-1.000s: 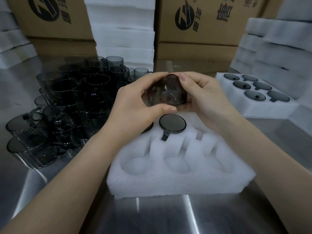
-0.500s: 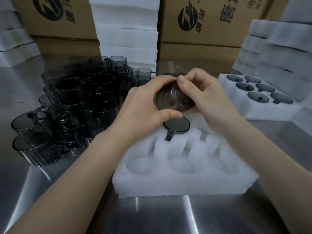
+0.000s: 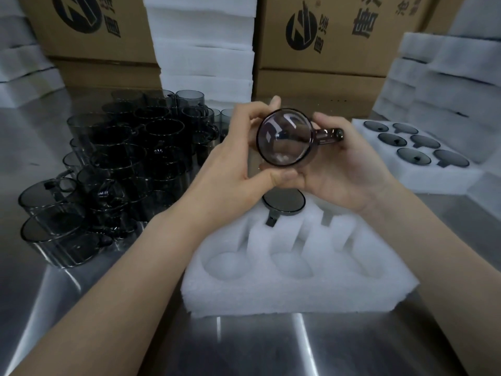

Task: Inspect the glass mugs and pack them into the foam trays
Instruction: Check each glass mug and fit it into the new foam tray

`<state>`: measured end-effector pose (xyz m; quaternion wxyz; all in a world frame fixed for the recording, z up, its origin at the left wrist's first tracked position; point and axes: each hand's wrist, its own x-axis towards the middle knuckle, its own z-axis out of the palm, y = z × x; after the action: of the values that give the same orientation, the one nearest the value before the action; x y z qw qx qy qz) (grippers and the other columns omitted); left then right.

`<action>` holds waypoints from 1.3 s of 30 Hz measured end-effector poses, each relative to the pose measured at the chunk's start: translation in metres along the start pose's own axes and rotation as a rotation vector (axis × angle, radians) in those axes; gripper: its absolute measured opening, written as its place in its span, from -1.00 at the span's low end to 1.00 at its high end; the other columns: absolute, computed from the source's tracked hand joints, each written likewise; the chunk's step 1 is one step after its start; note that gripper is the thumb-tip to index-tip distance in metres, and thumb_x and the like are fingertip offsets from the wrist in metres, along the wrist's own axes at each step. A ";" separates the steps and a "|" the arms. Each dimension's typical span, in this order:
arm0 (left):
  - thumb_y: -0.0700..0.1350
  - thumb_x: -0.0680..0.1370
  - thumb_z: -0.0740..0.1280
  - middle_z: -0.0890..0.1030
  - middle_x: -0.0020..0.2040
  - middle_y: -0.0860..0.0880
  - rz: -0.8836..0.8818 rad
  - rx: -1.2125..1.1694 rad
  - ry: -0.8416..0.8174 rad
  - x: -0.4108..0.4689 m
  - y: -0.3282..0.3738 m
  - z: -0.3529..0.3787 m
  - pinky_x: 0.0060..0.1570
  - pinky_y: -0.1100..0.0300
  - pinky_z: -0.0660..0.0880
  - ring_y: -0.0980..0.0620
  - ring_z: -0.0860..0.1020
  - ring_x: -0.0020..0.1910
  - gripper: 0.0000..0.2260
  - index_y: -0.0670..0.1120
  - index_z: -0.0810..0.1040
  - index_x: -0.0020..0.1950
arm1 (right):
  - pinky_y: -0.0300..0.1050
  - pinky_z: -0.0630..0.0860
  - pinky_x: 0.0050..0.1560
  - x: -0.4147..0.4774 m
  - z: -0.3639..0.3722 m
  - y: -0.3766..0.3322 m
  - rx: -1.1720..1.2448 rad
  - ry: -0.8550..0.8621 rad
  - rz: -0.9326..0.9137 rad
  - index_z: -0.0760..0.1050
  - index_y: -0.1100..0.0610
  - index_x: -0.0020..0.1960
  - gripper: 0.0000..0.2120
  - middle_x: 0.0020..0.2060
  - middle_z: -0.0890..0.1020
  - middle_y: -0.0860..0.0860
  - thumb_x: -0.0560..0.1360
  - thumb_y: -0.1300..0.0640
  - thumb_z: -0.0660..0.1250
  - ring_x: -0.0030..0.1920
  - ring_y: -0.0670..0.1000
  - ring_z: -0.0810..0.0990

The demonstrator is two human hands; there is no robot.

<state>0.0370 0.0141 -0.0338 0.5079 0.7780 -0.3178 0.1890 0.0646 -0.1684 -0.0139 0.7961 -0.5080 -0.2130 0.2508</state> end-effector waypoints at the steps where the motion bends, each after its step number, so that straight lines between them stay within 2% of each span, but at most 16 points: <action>1: -0.03 0.43 0.47 0.43 0.42 0.11 -0.020 0.019 -0.025 0.001 -0.001 0.001 0.35 0.20 0.37 0.22 0.37 0.40 -0.46 0.11 0.22 0.26 | -0.02 0.60 -0.10 -0.001 0.001 -0.001 -0.045 0.041 -0.009 0.57 0.15 0.19 -0.61 0.03 0.65 0.14 0.50 -0.02 0.17 0.00 0.11 0.62; 4: 0.06 0.36 0.48 0.37 0.44 0.17 -0.117 0.080 -0.068 0.001 -0.003 0.002 0.28 0.40 0.33 0.25 0.34 0.41 -0.34 0.09 0.24 0.36 | -0.09 0.48 -0.31 -0.003 0.000 -0.007 -0.264 0.186 -0.060 0.58 0.13 0.07 -0.70 -0.11 0.63 0.11 0.44 0.02 0.24 -0.18 0.08 0.58; 6: 0.09 0.37 0.48 0.45 0.32 0.22 -0.176 0.149 -0.080 0.000 -0.005 0.001 0.29 0.25 0.39 0.21 0.43 0.33 -0.36 0.11 0.30 0.38 | -0.12 0.38 -0.35 -0.008 -0.002 -0.015 -0.436 0.275 -0.081 0.55 0.09 -0.08 -0.83 -0.19 0.58 0.11 0.37 0.07 0.28 -0.26 0.08 0.52; 8: 0.05 0.43 0.47 0.53 0.19 0.22 -0.195 0.252 -0.097 0.000 -0.008 0.000 0.24 0.06 0.47 0.16 0.52 0.20 -0.56 0.11 0.44 0.28 | -0.09 0.33 -0.28 -0.016 -0.003 -0.026 -0.663 0.313 -0.068 0.54 0.02 -0.16 -0.87 -0.17 0.55 0.13 0.30 0.08 0.30 -0.22 0.10 0.48; 9: 0.02 0.46 0.45 0.56 0.13 0.22 -0.209 0.282 -0.101 0.000 -0.009 0.000 0.19 0.02 0.50 0.15 0.55 0.12 -0.66 0.11 0.50 0.21 | -0.06 0.33 -0.24 -0.021 -0.003 -0.031 -0.799 0.303 -0.052 0.55 0.00 -0.18 -0.87 -0.17 0.56 0.11 0.27 0.07 0.33 -0.19 0.09 0.47; 13: -0.04 0.49 0.42 0.62 -0.14 0.20 -0.258 0.330 -0.060 0.001 -0.014 0.002 0.01 0.07 0.56 0.21 0.59 -0.14 -0.90 0.09 0.60 0.00 | -0.12 0.43 -0.23 -0.037 -0.001 -0.044 -1.314 0.286 0.032 0.53 0.02 -0.16 -0.84 -0.26 0.60 -0.10 0.32 0.03 0.46 -0.30 -0.16 0.51; 15: -0.07 0.49 0.42 0.61 -0.23 0.19 -0.278 0.342 -0.027 0.002 -0.015 0.002 -0.02 0.08 0.57 0.23 0.58 -0.19 -0.93 0.09 0.62 -0.06 | -0.25 0.43 -0.29 -0.038 0.002 -0.043 -1.444 0.302 0.093 0.52 -0.01 -0.12 -0.81 -0.23 0.60 -0.06 0.29 0.02 0.42 -0.37 -0.21 0.46; 17: -0.09 0.49 0.43 0.61 -0.25 0.17 -0.291 0.355 -0.018 0.002 -0.017 0.001 -0.02 0.08 0.57 0.22 0.59 -0.18 -0.92 0.10 0.61 -0.11 | -0.36 0.36 -0.36 -0.037 0.006 -0.040 -1.528 0.301 0.119 0.49 -0.01 -0.11 -0.81 -0.17 0.57 -0.04 0.30 0.01 0.40 -0.36 -0.21 0.44; 19: -0.09 0.48 0.44 0.62 -0.25 0.16 -0.298 0.364 -0.024 0.002 -0.017 0.001 -0.04 0.08 0.58 0.20 0.59 -0.18 -0.89 0.13 0.60 -0.15 | -0.29 0.33 -0.28 -0.036 0.008 -0.037 -1.621 0.287 0.153 0.45 -0.06 -0.11 -0.79 -0.08 0.51 -0.04 0.27 -0.04 0.35 -0.25 -0.18 0.44; 24: -0.08 0.47 0.46 0.61 -0.29 0.17 -0.294 0.386 -0.004 0.003 -0.018 -0.001 -0.10 0.08 0.59 0.21 0.59 -0.24 -0.86 0.15 0.57 -0.22 | -0.06 0.44 0.07 -0.033 0.009 -0.030 -1.721 0.261 0.181 0.41 -0.17 -0.03 -0.74 0.00 0.41 -0.10 0.29 -0.15 0.30 -0.03 -0.08 0.46; 29: -0.09 0.47 0.45 0.62 -0.28 0.17 -0.305 0.386 -0.002 0.003 -0.019 -0.001 -0.09 0.07 0.59 0.17 0.60 -0.22 -0.88 0.13 0.59 -0.21 | -0.10 0.41 0.06 -0.033 0.008 -0.029 -1.692 0.162 0.284 0.36 -0.17 -0.03 -0.79 0.02 0.35 -0.08 0.38 -0.19 0.22 -0.08 -0.21 0.38; 34: -0.11 0.47 0.43 0.63 -0.27 0.16 -0.306 0.386 -0.010 0.004 -0.018 0.000 -0.08 0.07 0.58 0.16 0.61 -0.22 -0.89 0.10 0.61 -0.20 | -0.13 0.39 0.14 -0.036 0.011 -0.033 -1.579 0.137 0.348 0.39 -0.16 0.02 -0.71 0.05 0.36 -0.09 0.36 -0.23 0.21 -0.07 -0.19 0.40; 36: -0.11 0.48 0.43 0.63 -0.27 0.16 -0.308 0.384 -0.011 0.004 -0.018 0.001 -0.07 0.07 0.58 0.17 0.60 -0.21 -0.88 0.11 0.61 -0.20 | -0.12 0.37 0.19 -0.036 0.012 -0.033 -1.576 0.138 0.366 0.38 -0.16 0.02 -0.72 0.06 0.36 -0.09 0.36 -0.23 0.19 -0.02 -0.19 0.39; 39: -0.13 0.48 0.42 0.63 -0.26 0.16 -0.310 0.389 -0.015 0.004 -0.017 0.000 -0.07 0.07 0.58 0.18 0.59 -0.22 -0.87 0.10 0.61 -0.21 | -0.04 0.30 0.31 -0.034 0.012 -0.030 -1.645 0.126 0.394 0.33 -0.15 0.02 -0.78 0.04 0.34 -0.13 0.42 -0.19 0.16 0.17 -0.08 0.32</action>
<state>0.0512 0.0174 -0.0431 0.3692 0.9020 -0.1562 0.1605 0.0362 -0.1914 0.0150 0.1254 -0.9661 -0.1904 0.1213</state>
